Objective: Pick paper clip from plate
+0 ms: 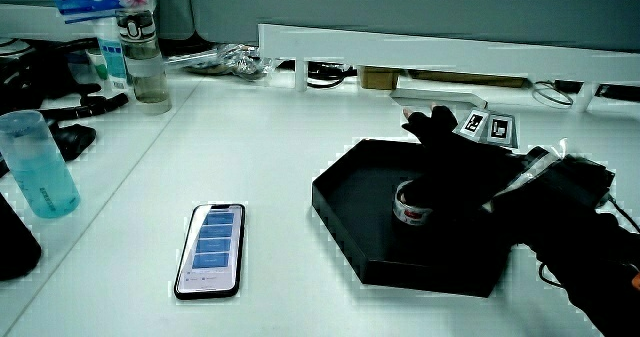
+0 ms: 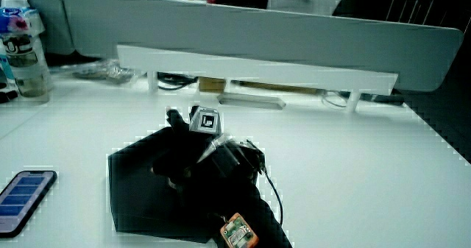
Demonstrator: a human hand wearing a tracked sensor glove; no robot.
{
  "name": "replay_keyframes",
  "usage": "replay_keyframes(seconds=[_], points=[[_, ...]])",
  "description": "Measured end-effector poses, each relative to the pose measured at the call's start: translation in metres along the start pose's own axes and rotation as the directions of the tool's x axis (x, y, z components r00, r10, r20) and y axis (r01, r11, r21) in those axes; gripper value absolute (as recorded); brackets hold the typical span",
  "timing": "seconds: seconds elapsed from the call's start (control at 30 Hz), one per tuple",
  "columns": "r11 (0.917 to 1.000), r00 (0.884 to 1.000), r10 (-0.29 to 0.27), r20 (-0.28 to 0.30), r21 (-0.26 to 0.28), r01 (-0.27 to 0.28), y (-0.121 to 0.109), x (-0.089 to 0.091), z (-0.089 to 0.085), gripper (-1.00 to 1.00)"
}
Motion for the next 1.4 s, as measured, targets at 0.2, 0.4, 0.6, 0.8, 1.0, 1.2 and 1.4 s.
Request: replay_keyframes(seconds=[0.2, 0.4, 0.6, 0.8, 1.0, 1.2, 1.4], points=[[0.9923, 0.998, -0.057, -0.007, -0.111, 0.056, 0.013, 0.004, -0.01, 0.0], [0.9661, 0.993, -0.092, 0.078, -0.234, 0.108, 0.029, -0.003, -0.026, 0.0], [0.9627, 0.994, -0.1, -0.038, -0.256, 0.088, 0.033, 0.004, -0.031, 0.33], [0.9759, 0.997, -0.062, -0.034, -0.212, 0.053, 0.032, 0.002, -0.029, 0.83], [0.9765, 0.996, -0.083, -0.03, -0.202, 0.076, 0.033, 0.007, -0.029, 1.0], [0.9793, 0.997, -0.074, -0.036, -0.192, 0.066, 0.029, 0.009, -0.023, 1.0], [0.9861, 0.998, -0.058, -0.025, -0.157, 0.053, 0.015, 0.015, -0.004, 1.0]])
